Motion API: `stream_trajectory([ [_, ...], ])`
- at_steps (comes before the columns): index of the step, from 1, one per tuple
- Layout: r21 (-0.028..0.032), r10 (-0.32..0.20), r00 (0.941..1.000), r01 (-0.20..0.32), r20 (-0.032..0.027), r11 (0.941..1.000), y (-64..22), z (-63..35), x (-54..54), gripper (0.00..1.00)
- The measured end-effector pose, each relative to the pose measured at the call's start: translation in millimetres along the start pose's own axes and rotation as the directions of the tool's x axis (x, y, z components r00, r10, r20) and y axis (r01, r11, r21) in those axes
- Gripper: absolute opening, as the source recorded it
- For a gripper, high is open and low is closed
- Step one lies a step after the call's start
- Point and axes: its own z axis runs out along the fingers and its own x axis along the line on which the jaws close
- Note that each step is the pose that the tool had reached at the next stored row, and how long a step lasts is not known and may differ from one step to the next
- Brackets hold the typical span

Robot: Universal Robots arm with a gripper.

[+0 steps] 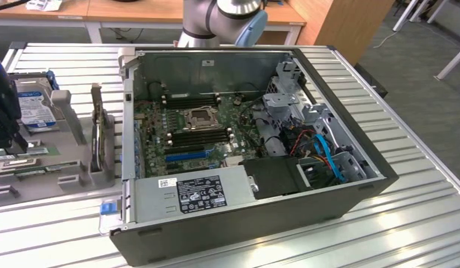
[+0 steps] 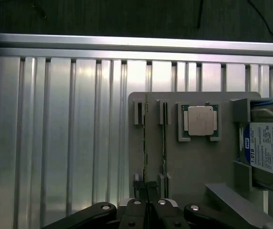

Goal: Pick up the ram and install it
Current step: 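Pick up the ram and move it above insertion slot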

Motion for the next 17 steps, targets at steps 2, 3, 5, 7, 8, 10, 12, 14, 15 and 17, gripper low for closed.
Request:
stream_trajectory([
  [2, 0.0001, 0.000, 1.0000, 0.000, 0.0001, 1.0000, 0.2, -5.3, -0.1, 0.11],
  [3, 0.0001, 0.000, 1.0000, 0.000, 0.0000, 1.0000, 0.3, -7.7, -0.2, 0.11],
  [5, 0.0000, 0.000, 1.0000, 0.000, 0.0000, 1.0000, 0.5, -12.1, -0.2, 0.11],
  [7, 0.0001, 0.000, 1.0000, 0.000, 0.0001, 1.0000, 0.6, -16.0, -0.3, 0.11],
  [8, 0.0000, 0.000, 1.0000, 0.000, 0.0000, 1.0000, 0.7, -18.0, -0.3, 0.11],
  [10, 0.0001, 0.000, 1.0000, 0.000, 0.0001, 1.0000, 0.9, -21.7, -0.4, 0.11],
  [12, 0.0001, 0.000, 1.0000, 0.000, 0.0001, 1.0000, 1.0, -25.1, -0.4, 0.11],
  [14, 0.0001, 0.000, 1.0000, 0.000, 0.0001, 1.0000, 1.1, -28.4, -0.5, 0.11],
  [15, 0.0001, 0.000, 1.0000, 0.000, 0.0001, 1.0000, 1.2, -30.1, -0.5, 0.11],
  [17, 0.0000, 0.000, 1.0000, 0.000, 0.0000, 1.0000, 1.3, -33.3, -0.5, 0.11],
])
